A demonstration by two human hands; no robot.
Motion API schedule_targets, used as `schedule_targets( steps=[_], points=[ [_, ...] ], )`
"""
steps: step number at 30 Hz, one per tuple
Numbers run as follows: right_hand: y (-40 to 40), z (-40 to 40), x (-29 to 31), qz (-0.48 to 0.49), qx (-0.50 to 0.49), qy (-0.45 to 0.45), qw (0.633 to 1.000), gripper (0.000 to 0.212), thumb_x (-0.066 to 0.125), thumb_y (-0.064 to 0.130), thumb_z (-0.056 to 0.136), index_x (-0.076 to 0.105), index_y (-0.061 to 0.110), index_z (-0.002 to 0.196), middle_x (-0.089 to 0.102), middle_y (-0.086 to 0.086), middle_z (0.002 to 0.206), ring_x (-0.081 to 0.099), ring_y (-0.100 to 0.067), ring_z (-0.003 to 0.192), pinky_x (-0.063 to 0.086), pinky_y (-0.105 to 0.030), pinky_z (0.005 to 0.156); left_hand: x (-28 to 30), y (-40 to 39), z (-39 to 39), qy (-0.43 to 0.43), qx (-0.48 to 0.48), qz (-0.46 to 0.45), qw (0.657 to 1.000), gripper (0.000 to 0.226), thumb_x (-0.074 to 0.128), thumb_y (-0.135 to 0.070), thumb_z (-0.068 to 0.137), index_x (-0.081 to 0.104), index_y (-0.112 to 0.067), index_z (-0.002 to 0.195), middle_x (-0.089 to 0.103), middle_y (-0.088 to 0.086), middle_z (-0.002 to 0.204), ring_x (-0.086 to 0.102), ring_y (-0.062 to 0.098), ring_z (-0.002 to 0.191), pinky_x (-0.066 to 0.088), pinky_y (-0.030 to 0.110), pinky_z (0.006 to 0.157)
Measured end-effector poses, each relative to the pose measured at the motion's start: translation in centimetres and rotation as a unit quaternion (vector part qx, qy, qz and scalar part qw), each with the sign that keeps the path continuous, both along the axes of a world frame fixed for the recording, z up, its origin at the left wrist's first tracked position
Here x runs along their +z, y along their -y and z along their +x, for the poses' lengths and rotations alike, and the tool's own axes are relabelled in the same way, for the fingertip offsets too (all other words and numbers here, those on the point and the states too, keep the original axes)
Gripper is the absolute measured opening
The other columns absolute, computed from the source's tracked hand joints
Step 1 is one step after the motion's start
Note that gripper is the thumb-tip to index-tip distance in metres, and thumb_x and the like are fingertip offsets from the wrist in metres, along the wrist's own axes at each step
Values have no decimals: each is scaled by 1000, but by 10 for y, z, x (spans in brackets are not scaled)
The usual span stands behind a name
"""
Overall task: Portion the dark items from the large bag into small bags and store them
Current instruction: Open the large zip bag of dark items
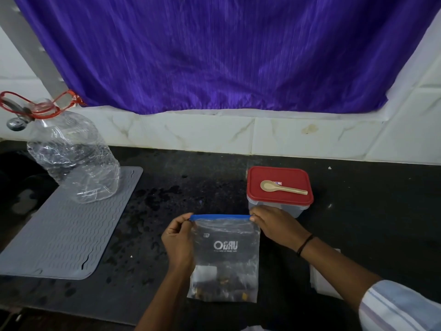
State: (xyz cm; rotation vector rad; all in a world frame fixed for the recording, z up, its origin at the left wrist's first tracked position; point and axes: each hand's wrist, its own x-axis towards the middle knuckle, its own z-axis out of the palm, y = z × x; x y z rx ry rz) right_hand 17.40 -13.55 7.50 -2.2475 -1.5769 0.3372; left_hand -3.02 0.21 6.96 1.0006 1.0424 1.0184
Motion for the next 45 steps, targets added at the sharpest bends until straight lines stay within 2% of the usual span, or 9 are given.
schedule_targets(
  steps=[9,13,16,21,28,35,38,40,45],
  points=[
    [4,-15,-1,28,0,-36,999,16,42,30,101,56,22,99,59,6,99,56,-10,87,50,-37,77,-6,-11,-3,-26,-38,37,998,29,49,6,95,70,-9,80,63,4,70,57,9,59,48,25,56],
    [6,-15,4,55,1,-35,998,15,45,24,101,59,20,103,58,5,102,55,-9,89,50,-33,78,11,-26,-5,-81,-151,120,978,28,50,1,97,75,-5,84,75,3,84,68,14,79,54,26,72],
    [6,-19,9,87,7,-49,995,14,47,18,101,61,16,103,55,6,99,53,-7,86,48,-29,76,26,-35,-1,-207,-295,239,902,15,68,-9,92,79,-14,84,76,-9,80,69,-2,77,49,11,72],
    [3,-25,12,128,16,-55,990,14,49,17,100,63,15,104,54,6,102,52,-5,90,45,-24,78,41,-44,13,-357,-480,330,730,10,71,-21,91,80,-23,95,74,-14,82,63,-12,71,46,12,70],
    [-2,-48,13,188,-43,-83,978,12,57,11,95,66,13,104,55,5,101,54,-3,91,44,-15,79,63,-39,26,-376,-625,213,650,11,68,-11,91,68,-21,86,64,-13,64,56,-4,56,45,17,59],
    [-14,-87,10,241,-210,-241,916,38,67,13,88,54,23,122,46,4,118,56,-8,98,47,-16,82,55,-17,29,-317,-566,166,743,17,63,-11,95,64,-4,80,54,-1,63,46,4,53,38,20,56],
    [-17,-95,11,245,-302,-369,844,59,69,15,87,42,23,138,46,5,127,55,-11,110,49,-28,93,40,3,21,-245,-495,128,824,26,64,-20,94,61,3,81,55,19,68,50,17,62,40,33,62],
    [-17,-94,13,223,-325,-466,792,51,71,20,83,48,26,128,59,3,118,60,-12,106,51,-33,95,33,16,15,-197,-441,103,869,32,63,-28,93,62,1,82,57,29,75,51,23,67,41,40,65],
    [-10,-92,26,139,-295,-362,873,24,69,18,83,60,26,104,64,7,103,64,-12,93,57,-34,82,34,37,7,-115,-308,25,944,38,55,-22,102,59,3,73,57,19,64,51,22,58,44,36,61]
  ],
)
